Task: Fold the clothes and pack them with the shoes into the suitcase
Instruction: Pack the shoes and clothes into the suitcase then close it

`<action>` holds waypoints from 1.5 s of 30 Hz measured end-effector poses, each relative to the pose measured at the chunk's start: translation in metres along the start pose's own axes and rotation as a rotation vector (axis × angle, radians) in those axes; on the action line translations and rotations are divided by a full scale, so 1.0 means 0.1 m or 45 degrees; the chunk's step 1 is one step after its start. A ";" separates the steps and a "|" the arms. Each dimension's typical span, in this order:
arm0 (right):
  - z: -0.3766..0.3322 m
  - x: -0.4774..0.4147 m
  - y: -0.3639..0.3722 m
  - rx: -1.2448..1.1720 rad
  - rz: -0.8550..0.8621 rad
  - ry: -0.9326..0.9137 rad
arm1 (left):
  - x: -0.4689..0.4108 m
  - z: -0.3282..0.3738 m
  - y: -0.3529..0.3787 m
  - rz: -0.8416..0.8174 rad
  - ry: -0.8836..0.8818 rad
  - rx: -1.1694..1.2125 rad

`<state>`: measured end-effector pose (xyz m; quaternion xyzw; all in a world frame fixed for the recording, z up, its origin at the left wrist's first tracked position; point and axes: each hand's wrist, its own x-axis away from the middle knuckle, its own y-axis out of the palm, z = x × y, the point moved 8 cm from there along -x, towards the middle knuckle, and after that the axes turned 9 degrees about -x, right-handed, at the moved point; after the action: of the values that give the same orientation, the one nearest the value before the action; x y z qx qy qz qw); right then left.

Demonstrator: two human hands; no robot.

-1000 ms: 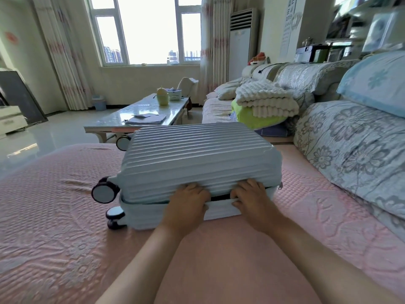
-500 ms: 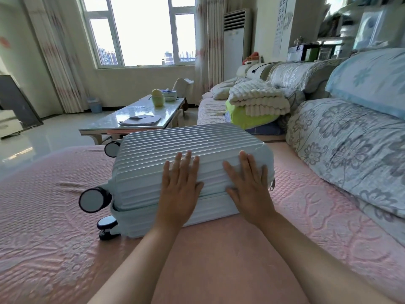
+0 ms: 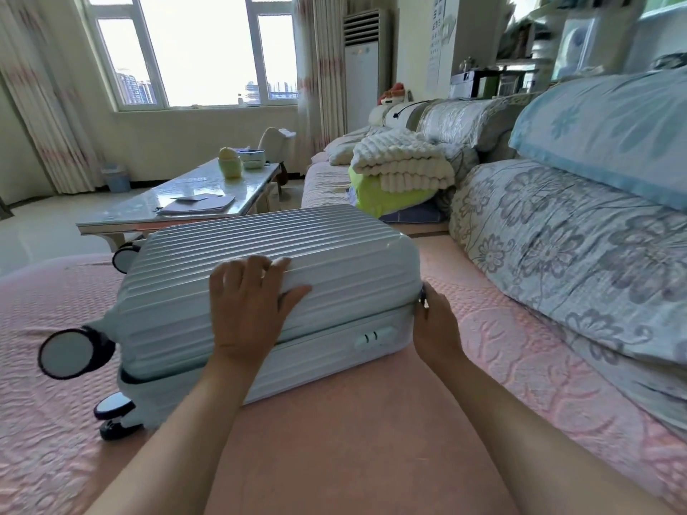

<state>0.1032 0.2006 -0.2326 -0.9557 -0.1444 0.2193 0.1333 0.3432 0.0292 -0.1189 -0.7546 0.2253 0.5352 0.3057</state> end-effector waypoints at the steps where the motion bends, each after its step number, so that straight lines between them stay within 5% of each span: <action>1: 0.01 -0.02 -0.01 0.016 0.025 0.034 | 0.00 0.01 0.03 -0.023 -0.002 0.044; 9: 0.05 -0.04 -0.12 0.247 0.045 0.265 | -0.09 -0.01 0.21 -0.110 0.035 0.024; 15: -0.48 0.25 0.15 0.575 -0.088 -0.107 | -0.23 -0.14 0.35 -0.151 -0.017 0.057; 19: -0.34 0.16 -0.01 0.339 0.113 0.119 | -0.16 -0.07 0.36 -0.137 -0.015 0.074; 22: -0.13 0.02 -0.06 0.220 0.033 0.300 | -0.15 -0.09 0.34 -0.109 -0.007 0.089; 27: -0.07 -0.14 0.01 0.141 -0.085 0.142 | -0.11 -0.11 0.27 -0.084 0.048 0.107; 31: 0.06 -0.20 -0.03 -0.003 -0.054 0.310 | -0.12 -0.06 0.24 -0.166 0.024 0.107; 37: -0.07 -0.24 -0.14 0.520 -0.031 0.079 | -0.22 0.76 0.31 -0.392 0.194 0.161; 45: -0.29 -0.16 -0.21 0.976 -0.262 -0.154 | -0.39 0.50 0.55 -0.533 0.050 0.109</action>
<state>0.0984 0.2091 -0.1944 -0.8026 -0.1547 0.2985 0.4927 0.2601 0.0254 -0.1062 -0.7816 0.0918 0.4352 0.4375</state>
